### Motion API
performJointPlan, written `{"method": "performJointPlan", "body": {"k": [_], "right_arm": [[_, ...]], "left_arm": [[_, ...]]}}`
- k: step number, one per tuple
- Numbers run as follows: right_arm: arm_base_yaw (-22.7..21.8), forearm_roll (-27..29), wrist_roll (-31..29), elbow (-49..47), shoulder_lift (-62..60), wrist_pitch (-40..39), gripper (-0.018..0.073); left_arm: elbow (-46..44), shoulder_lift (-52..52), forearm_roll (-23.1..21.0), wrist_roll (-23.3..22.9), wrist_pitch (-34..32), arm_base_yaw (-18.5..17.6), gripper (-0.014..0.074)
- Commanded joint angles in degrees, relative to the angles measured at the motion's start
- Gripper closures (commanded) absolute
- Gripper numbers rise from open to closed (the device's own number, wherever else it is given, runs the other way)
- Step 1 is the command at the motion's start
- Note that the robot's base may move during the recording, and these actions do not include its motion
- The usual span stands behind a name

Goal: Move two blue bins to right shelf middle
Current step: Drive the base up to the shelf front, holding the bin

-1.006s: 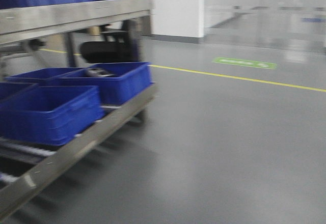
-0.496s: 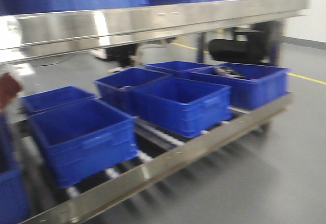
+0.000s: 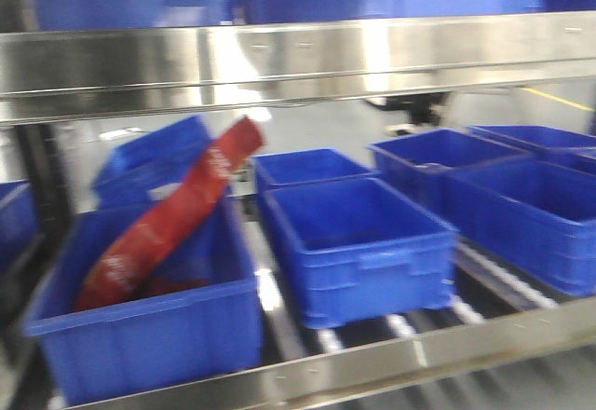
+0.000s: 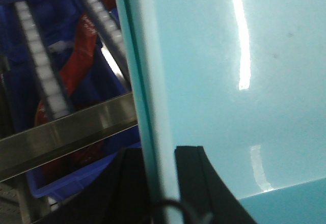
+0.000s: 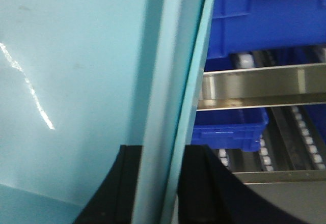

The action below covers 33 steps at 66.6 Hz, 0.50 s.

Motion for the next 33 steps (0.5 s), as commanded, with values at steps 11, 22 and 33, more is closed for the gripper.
{"method": "performJointPlan", "body": {"k": [11,22,33], "right_arm": [[-0.01,0.46,-0.17,-0.86,-0.70,-5.13,0.0712],[-0.01,0.46,-0.17,-0.86,-0.70,-5.13,0.0712],[-0.01,0.46,-0.17,-0.86,-0.70,-5.13,0.0712]], "left_arm": [[-0.98,-1.28,-0.84,0.97,-3.77,-0.39,0.0708],[-0.98,-1.28,-0.84,0.97,-3.77,-0.39,0.0708],[-0.98,-1.28,-0.84,0.97,-3.77,-0.39,0.0708]]}}
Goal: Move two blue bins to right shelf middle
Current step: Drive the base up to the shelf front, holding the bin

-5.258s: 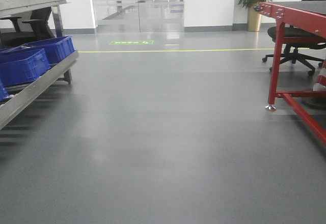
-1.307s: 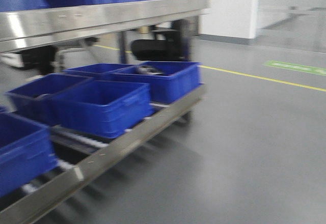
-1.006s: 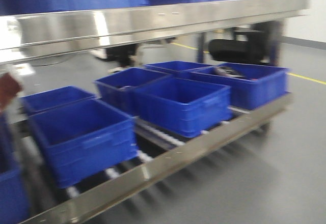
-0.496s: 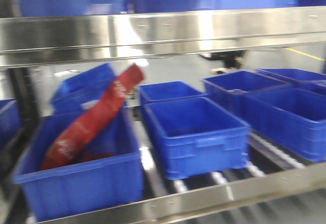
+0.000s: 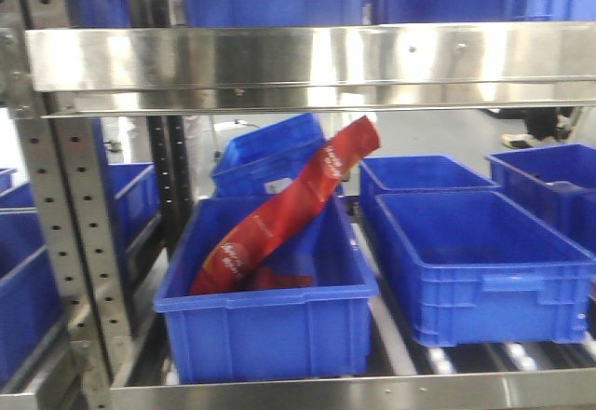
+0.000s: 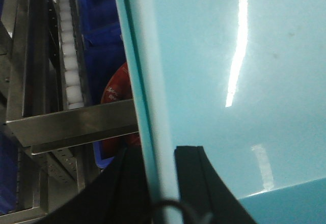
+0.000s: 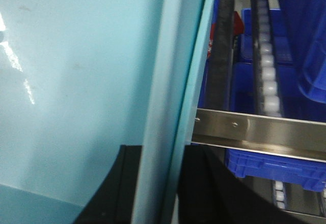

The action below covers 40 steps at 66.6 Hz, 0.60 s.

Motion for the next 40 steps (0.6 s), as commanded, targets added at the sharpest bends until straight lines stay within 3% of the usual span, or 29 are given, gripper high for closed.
{"method": "performJointPlan", "body": {"k": [1,40], "right_arm": [[-0.01,0.46,-0.17,-0.86,-0.70,-5.13,0.0712],[-0.01,0.46,-0.17,-0.86,-0.70,-5.13,0.0712]], "left_arm": [[-0.98,-1.28,-0.95,0.97,-3.87,-0.39,0.0708],[-0.98,-1.28,-0.95,0.97,-3.87,-0.39,0.0708]]}}
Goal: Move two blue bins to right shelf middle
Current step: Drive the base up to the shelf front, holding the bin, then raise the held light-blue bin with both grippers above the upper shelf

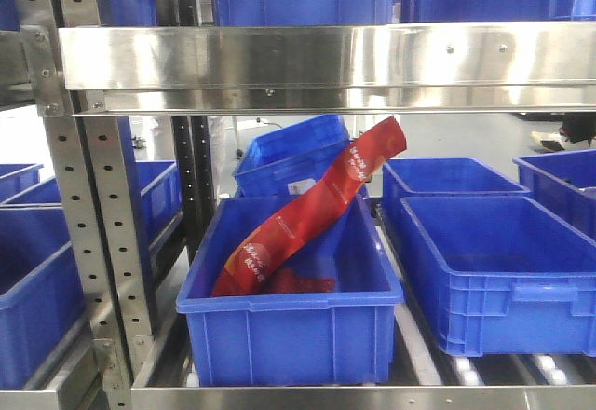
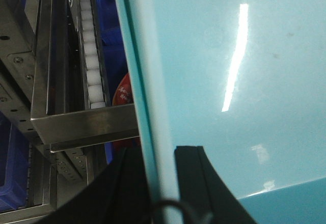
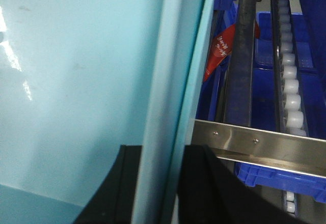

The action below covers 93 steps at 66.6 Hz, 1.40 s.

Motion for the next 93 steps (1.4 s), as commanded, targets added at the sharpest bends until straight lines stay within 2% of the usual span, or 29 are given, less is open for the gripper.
{"method": "performJointPlan", "body": {"k": [1,93], "right_arm": [[-0.01,0.46,-0.17,-0.86,-0.70,-5.13,0.0712],[-0.01,0.46,-0.17,-0.86,-0.70,-5.13,0.0712]], "left_arm": [[-0.98,-1.28,-0.95,0.97,-3.87,-0.39,0.0708],[-0.98,-1.28,-0.95,0.97,-3.87,-0.29,0.0708]]}}
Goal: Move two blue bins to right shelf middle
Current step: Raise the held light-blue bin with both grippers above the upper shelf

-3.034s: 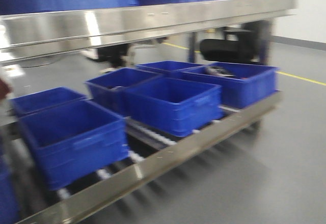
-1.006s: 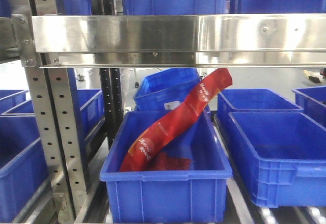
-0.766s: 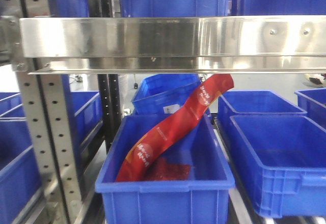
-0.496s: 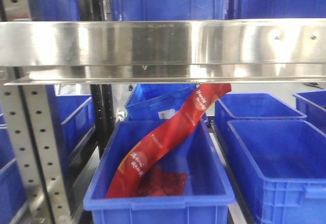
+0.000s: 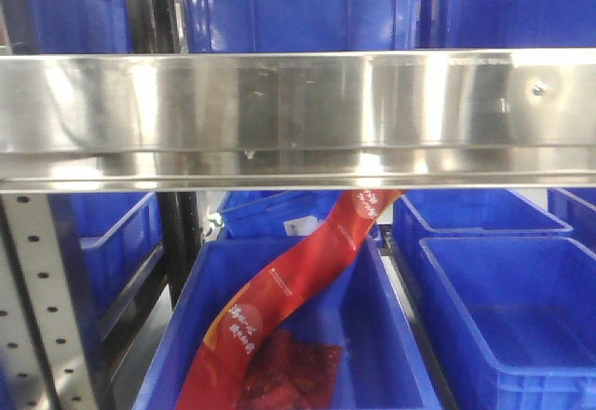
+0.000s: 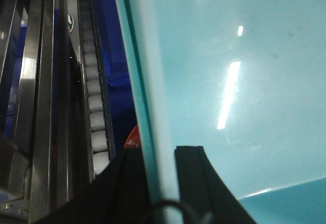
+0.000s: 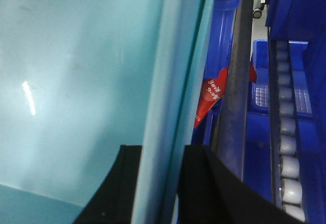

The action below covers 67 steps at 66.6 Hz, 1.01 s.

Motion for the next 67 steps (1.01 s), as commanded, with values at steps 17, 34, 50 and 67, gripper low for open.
{"method": "performJointPlan", "body": {"k": [17,34,50,67], "right_arm": [[-0.01,0.46,-0.17,-0.86,-0.70,-5.13,0.0712],[-0.01,0.46,-0.17,-0.86,-0.70,-5.13,0.0712],[-0.01,0.46,-0.17,-0.86,-0.70,-5.13,0.0712],[-0.01,0.46,-0.17,-0.86,-0.70,-5.13,0.0712]], "left_arm": [[-0.98,-1.28,-0.84,0.97,-3.76,-0.29,0.0708],[-0.98,-1.28,-0.71,0.97,-3.76,-0.29,0.0708],[-0.98,-1.28,-0.71,0.97,-3.76,-0.29,0.0708],[-0.98,-1.28,-0.71,0.97,-3.76,-0.29,0.0708]]}}
